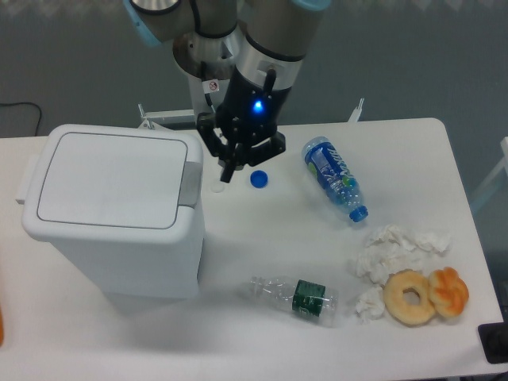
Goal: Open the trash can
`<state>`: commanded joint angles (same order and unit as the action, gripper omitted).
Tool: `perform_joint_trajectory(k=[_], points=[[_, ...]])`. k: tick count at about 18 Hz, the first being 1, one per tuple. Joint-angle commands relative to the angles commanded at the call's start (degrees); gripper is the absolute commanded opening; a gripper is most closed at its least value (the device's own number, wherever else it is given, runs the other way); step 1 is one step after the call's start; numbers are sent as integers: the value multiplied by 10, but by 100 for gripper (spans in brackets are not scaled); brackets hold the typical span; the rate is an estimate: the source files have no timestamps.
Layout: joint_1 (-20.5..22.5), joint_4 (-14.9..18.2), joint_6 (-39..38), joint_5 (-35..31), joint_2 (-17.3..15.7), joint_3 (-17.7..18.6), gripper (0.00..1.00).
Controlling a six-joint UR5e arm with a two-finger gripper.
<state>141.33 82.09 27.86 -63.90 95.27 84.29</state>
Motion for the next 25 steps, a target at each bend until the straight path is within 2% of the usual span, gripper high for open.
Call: perform_joint_trajectory(k=[4, 10, 25], points=[[-11, -1, -15, 0, -1, 3, 0], [-21, -52, -46, 0, 0, 20, 0], [-21, -54, -42, -3, 2, 29, 0]])
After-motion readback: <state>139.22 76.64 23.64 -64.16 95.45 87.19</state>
